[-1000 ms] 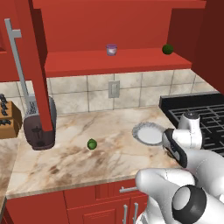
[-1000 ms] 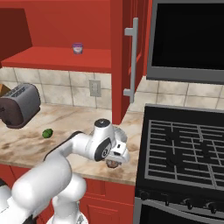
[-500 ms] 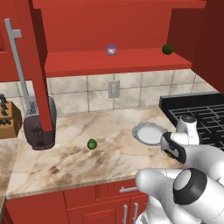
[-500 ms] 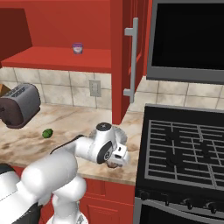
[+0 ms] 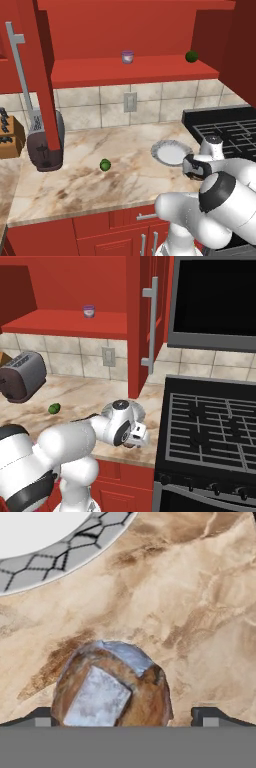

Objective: Pick the avocado and bread from the counter and place them on the plate. Then pick the jam from the cabinet and place it next to the plate. Lastly close the cabinet door.

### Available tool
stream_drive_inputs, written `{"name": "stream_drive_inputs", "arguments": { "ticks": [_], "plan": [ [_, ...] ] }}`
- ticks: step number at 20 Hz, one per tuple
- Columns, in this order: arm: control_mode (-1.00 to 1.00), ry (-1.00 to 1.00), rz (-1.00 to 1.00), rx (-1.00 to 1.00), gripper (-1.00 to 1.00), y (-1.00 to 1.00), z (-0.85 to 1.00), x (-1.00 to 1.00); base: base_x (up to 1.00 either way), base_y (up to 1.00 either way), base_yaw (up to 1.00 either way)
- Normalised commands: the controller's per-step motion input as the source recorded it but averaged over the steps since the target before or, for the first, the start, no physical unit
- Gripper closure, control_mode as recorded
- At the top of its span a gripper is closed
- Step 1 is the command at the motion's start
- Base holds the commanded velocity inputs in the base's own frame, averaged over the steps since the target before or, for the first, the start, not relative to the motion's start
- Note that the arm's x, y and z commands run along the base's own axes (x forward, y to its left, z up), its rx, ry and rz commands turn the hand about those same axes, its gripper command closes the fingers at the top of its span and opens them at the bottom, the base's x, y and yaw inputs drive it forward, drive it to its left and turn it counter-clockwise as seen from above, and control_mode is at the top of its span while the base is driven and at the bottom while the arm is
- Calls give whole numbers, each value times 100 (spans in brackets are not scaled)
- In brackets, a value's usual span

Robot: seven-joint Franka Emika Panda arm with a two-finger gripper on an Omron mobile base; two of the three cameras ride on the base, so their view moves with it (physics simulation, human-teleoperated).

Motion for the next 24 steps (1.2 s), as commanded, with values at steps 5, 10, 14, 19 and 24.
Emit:
{"name": "stream_drive_inputs", "arguments": {
  "ticks": [5, 10, 14, 19, 24],
  "plan": [
    [-100, 0, 0, 0, 100, 0, -27, 18, 0, 0, 0],
    [-100, 0, 0, 0, 100, 0, -19, 11, 0, 0, 0],
    [-100, 0, 0, 0, 100, 0, 1, 0, 0, 0, 0],
    [-100, -5, 0, -2, 100, 20, 62, -3, 0, 0, 0],
    [-100, -6, 0, -6, 100, 22, 72, -7, 0, 0, 0]
  ]
}}
